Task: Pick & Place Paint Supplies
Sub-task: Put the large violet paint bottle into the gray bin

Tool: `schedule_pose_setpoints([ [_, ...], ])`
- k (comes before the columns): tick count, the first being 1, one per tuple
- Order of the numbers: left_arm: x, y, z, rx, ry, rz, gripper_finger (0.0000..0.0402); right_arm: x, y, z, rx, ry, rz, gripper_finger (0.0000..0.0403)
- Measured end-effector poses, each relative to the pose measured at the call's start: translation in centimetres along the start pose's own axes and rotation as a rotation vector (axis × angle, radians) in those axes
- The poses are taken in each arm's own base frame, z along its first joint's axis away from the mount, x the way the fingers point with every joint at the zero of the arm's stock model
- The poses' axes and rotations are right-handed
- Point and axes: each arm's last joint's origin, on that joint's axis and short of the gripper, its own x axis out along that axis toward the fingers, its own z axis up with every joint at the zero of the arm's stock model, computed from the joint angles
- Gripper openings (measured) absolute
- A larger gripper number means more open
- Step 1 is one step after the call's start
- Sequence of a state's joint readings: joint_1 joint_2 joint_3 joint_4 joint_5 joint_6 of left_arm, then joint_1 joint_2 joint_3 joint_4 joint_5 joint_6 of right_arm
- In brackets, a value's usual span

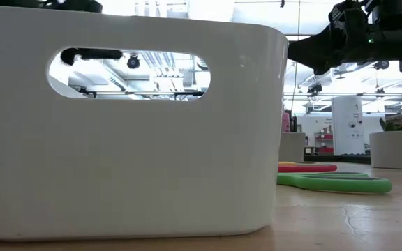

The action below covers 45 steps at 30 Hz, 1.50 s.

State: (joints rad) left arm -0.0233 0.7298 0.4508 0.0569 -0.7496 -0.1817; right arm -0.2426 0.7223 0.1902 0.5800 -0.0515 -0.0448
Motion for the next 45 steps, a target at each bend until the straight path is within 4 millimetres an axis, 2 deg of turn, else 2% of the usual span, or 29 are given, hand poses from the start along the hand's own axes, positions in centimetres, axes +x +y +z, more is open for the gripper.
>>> schedule_pose_setpoints([
  [5,3.2,-0.6,1.5,-0.037,0.073,0.109,0.011,0.0,0.0,0.0,0.0,0.0,-0.001,0.0193],
  [13,9.6,0.8,2.2,-0.092,0.243,0.198,0.0286,0.0,0.0,0.0,0.0,0.0,0.0,0.0193],
  [17,11.9,1.7,2.1,-0.088,0.287,0.271,0.0338,0.0,0.0,0.0,0.0,0.0,0.0,0.0193],
  [23,14.0,2.3,2.2,-0.07,0.308,0.327,0.0352,0.0,0.0,0.0,0.0,0.0,0.0,0.0193],
  [28,15.1,2.8,1.3,-0.049,0.332,0.383,0.0353,0.0,0.0,0.0,0.0,0.0,0.0,0.0193],
  [40,16.5,3.0,-0.4,-0.053,0.372,0.412,0.0353,0.0,0.0,0.0,0.0,0.0,0.001,0.0193],
  [45,16.7,3.1,-0.6,-0.11,0.367,0.429,0.0344,0.0,0.0,0.0,0.0,0.0,0.001,0.0193],
])
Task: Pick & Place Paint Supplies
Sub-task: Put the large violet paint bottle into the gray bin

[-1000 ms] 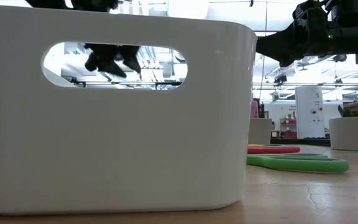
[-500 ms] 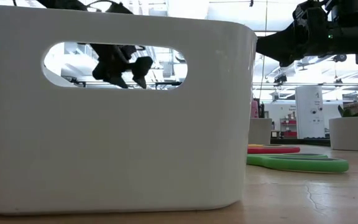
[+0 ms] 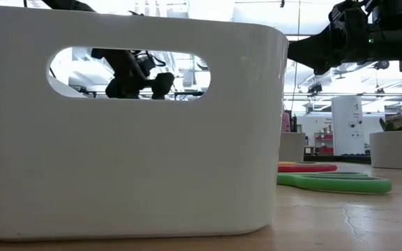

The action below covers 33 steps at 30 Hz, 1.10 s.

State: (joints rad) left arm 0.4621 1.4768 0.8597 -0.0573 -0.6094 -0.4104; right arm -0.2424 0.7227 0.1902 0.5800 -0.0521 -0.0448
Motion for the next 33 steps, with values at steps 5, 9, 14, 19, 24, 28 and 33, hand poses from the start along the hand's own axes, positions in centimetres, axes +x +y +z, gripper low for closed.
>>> schedule_pose_setpoints([
  [5,0.0,0.0,0.0,-0.014,0.002,0.001,0.0309,0.0,0.0,0.0,0.0,0.0,0.0,0.0193],
  [9,0.0,0.0,-0.1,-0.042,0.003,0.002,0.0276,0.0,0.0,0.0,0.0,0.0,0.0,0.0193],
  [14,0.1,0.1,-0.4,-0.058,0.005,0.002,0.024,0.0,0.0,0.0,0.0,0.0,-0.001,0.0193],
  [19,0.3,0.4,-1.2,-0.09,0.007,0.004,0.0214,0.0,0.0,0.0,0.0,0.0,-0.001,0.0193],
  [24,0.3,0.4,-1.4,-0.092,-0.004,-0.001,0.0193,0.0,0.0,0.0,0.0,0.0,-0.001,0.0193],
  [28,0.4,0.4,-1.5,-0.089,-0.005,0.0,0.0168,0.0,0.0,0.0,0.0,0.0,-0.001,0.0193],
  [33,0.4,0.4,-1.4,-0.09,-0.008,0.002,0.0124,0.0,0.0,0.0,0.0,0.0,0.0,0.0193],
])
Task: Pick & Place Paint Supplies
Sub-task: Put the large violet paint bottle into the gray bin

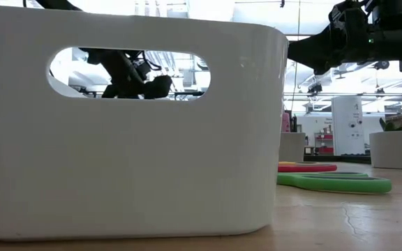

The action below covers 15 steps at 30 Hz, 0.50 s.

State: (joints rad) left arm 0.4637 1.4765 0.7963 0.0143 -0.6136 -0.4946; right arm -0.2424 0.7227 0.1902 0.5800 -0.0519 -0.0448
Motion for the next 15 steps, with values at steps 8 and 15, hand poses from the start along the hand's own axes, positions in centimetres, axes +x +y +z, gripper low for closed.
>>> schedule_pose_setpoints([
  [8,0.0,-0.01,0.02,-0.003,-0.003,-0.002,0.0121,0.0,0.0,0.0,0.0,0.0,0.0,0.0193],
  [15,-0.16,-0.46,0.64,-0.017,-0.018,-0.04,0.012,0.0,0.0,0.0,0.0,0.0,0.0,0.0193],
])
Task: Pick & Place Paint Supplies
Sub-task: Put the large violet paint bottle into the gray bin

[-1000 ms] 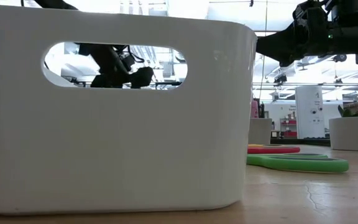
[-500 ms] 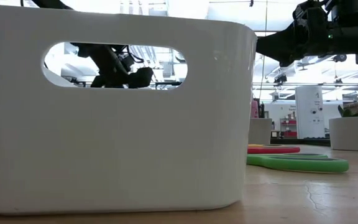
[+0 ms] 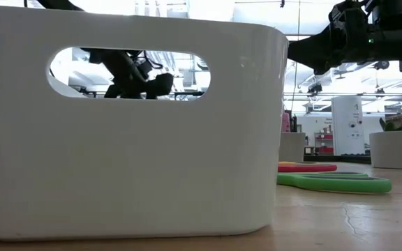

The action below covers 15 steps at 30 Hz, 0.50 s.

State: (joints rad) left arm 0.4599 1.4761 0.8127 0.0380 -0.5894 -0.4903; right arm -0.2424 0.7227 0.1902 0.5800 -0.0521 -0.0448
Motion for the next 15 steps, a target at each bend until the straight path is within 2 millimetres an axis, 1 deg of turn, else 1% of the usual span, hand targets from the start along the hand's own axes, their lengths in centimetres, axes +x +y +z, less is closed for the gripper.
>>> schedule_pose_setpoints([
  [8,-0.4,-1.2,2.4,0.019,-0.059,-0.083,0.012,0.0,0.0,0.0,0.0,0.0,0.0,0.0193],
  [15,-1.0,-2.4,4.9,0.003,-0.164,-0.199,0.012,0.0,0.0,0.0,0.0,0.0,0.0,0.0193],
])
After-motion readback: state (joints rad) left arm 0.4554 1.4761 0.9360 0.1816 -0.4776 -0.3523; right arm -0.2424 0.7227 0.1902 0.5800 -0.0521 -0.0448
